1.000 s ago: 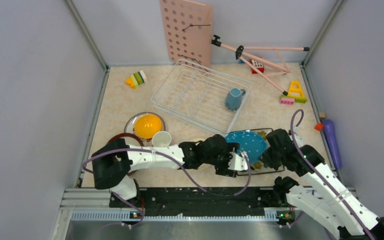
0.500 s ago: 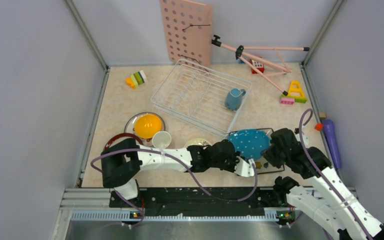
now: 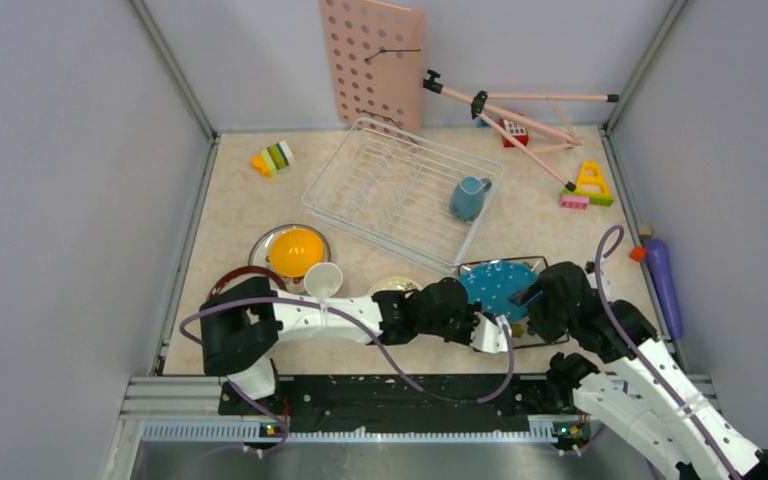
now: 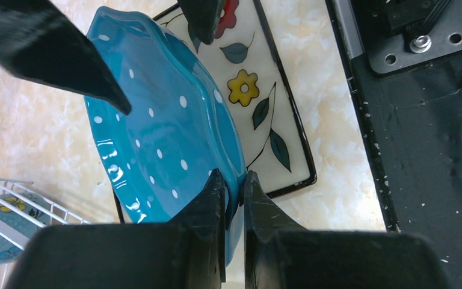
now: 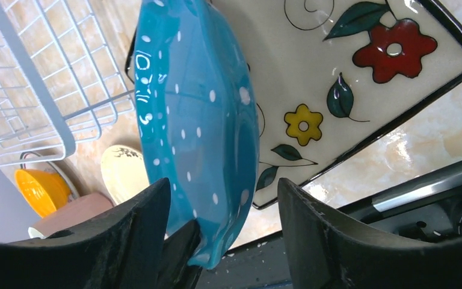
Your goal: Load the mixed dishes into the dish rack
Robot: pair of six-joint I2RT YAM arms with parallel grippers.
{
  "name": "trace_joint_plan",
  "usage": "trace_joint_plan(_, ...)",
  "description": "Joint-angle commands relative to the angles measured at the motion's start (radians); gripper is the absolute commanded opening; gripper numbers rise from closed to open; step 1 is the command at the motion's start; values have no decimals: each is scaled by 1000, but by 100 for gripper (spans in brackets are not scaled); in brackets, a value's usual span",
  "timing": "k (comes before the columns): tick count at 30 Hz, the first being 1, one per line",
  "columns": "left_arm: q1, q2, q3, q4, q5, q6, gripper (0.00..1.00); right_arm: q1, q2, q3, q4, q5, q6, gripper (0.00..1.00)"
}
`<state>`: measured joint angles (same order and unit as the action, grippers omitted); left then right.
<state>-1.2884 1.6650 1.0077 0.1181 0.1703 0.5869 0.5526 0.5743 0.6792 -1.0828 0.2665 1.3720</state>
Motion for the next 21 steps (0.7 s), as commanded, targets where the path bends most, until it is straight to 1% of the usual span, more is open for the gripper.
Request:
trace_joint_plan(1, 1, -75, -31, 95, 57, -62, 0, 1, -19, -44, 82, -6, 30, 61)
trace_joint_plan(2, 1, -80, -35, 101, 55, -64, 0, 1, -25, -51, 86, -3, 36, 56)
trace_joint_plan(3, 1, -84, -36, 104, 58, -64, 0, 1, -31, -54, 85, 3, 40, 48)
trace_joint_plan(5, 1, -89, -40, 107, 58, -68, 0, 1, -44, -47, 68, 30, 48, 21)
trace_joint_plan(6, 1, -91, -43, 112, 60, -71, 2, 2, -50, -35, 52, 49, 52, 6)
trace_joint_plan(7, 1, -97, -46, 122, 60, -79, 12, 2, -60, -18, 30, 70, 58, 0)
trace_joint_plan(10, -4, -143, -74, 154, 86, -106, 33, 2, -83, 43, -37, 151, 54, 0)
trace_joint_plan(12, -7, -182, -99, 193, 108, -128, 43, 1, -92, 92, -85, 218, 47, 0)
trace_joint_plan(14, -8, -217, -114, 212, 124, -155, 59, 1, -91, 145, -122, 278, 27, 0)
trace_joint_plan(15, -9, -234, -118, 212, 130, -170, 81, 2, -85, 171, -131, 307, 15, 0)
trace_joint_plan(16, -8, -248, -119, 214, 134, -198, 96, 1, -78, 202, -137, 332, -1, 0)
trace_joint_plan(17, -8, -263, -117, 218, 125, -268, 98, 2, -70, 246, -138, 359, -25, 0)
trace_joint_plan(19, -6, -294, -102, 182, 94, -376, 98, 2, -47, 332, -149, 426, -75, 0)
trace_joint_plan(21, -7, -329, -89, 138, -12, -531, 98, 3, -28, 418, -116, 490, -187, 0)
